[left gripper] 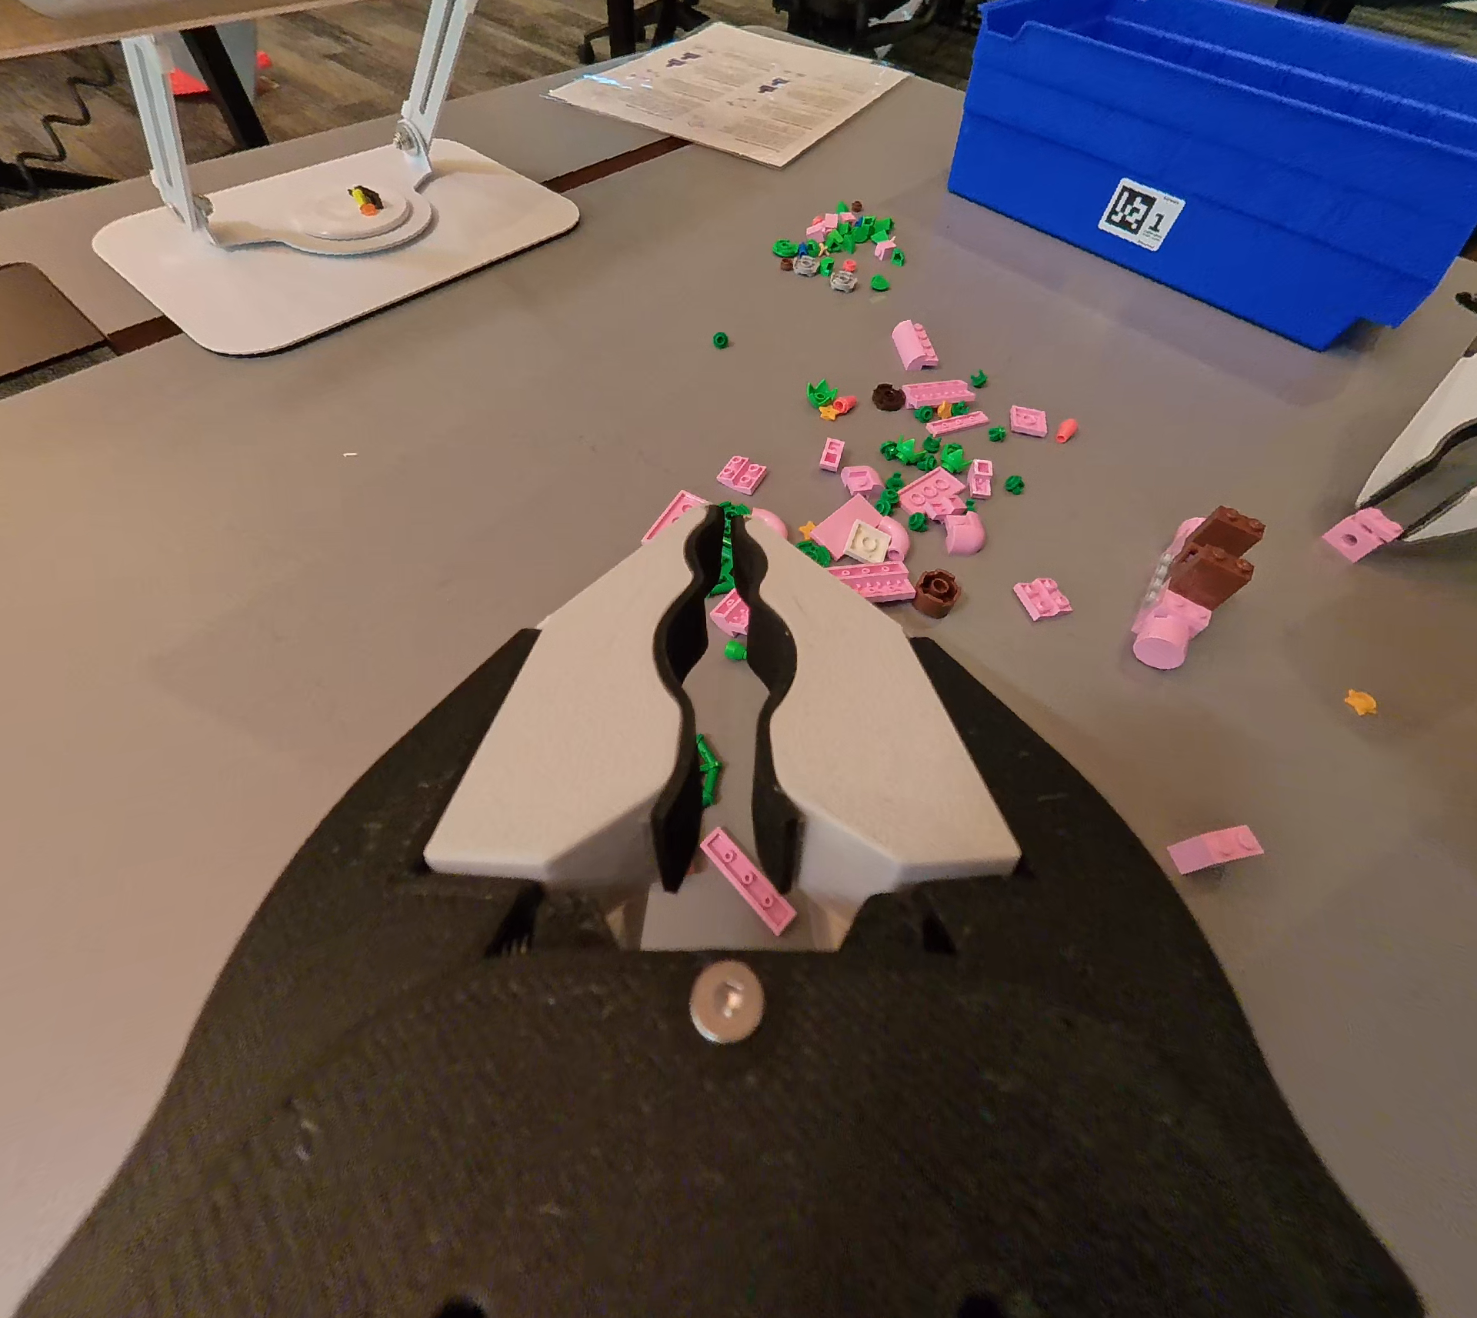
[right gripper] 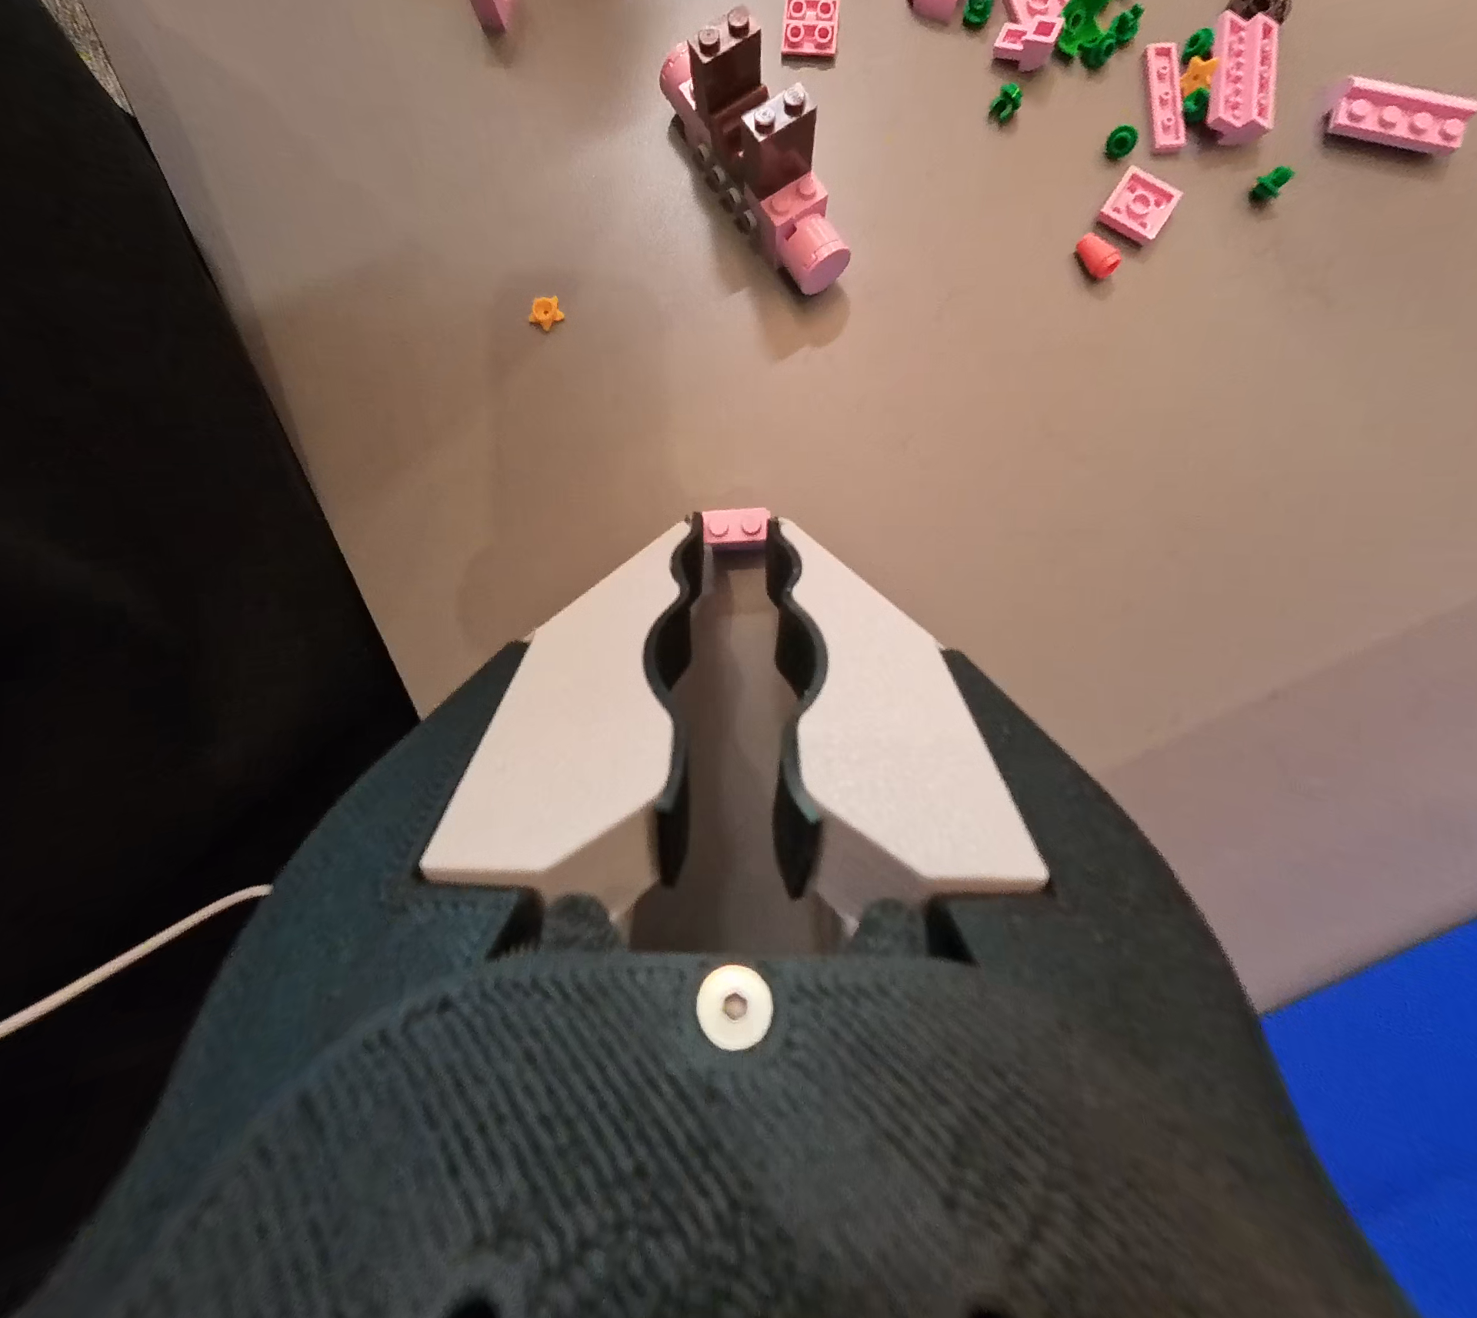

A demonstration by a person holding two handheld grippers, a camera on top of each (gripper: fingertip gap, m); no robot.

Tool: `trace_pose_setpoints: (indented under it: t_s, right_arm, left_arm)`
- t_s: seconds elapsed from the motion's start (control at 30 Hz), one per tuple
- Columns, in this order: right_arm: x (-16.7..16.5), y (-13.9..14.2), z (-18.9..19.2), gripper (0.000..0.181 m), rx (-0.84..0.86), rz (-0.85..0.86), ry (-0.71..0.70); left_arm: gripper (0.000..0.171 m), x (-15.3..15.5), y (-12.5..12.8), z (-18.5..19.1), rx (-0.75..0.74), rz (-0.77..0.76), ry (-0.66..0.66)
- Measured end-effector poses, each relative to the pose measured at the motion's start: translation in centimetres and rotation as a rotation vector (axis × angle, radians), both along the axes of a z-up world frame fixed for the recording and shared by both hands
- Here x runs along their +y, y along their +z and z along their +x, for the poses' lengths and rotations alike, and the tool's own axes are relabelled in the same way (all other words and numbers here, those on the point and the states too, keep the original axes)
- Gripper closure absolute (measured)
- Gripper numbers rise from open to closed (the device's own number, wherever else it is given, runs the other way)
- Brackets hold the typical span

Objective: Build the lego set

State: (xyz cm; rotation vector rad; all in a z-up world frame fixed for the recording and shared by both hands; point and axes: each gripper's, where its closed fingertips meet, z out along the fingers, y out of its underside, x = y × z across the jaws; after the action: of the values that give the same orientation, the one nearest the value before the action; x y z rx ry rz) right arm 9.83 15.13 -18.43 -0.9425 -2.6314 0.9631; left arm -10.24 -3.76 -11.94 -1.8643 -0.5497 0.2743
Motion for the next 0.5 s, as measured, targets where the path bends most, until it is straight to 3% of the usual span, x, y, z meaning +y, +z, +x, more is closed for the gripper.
trace_pose_setpoints:
  t_s: [0.5]
  right_arm:
    - [0.10,-0.19,0.01,0.167,-0.032,0.044,0.028]
  left_arm:
    - [0.171,-0.02,-0.09,-0.03,-0.001,-0.004,0.001]
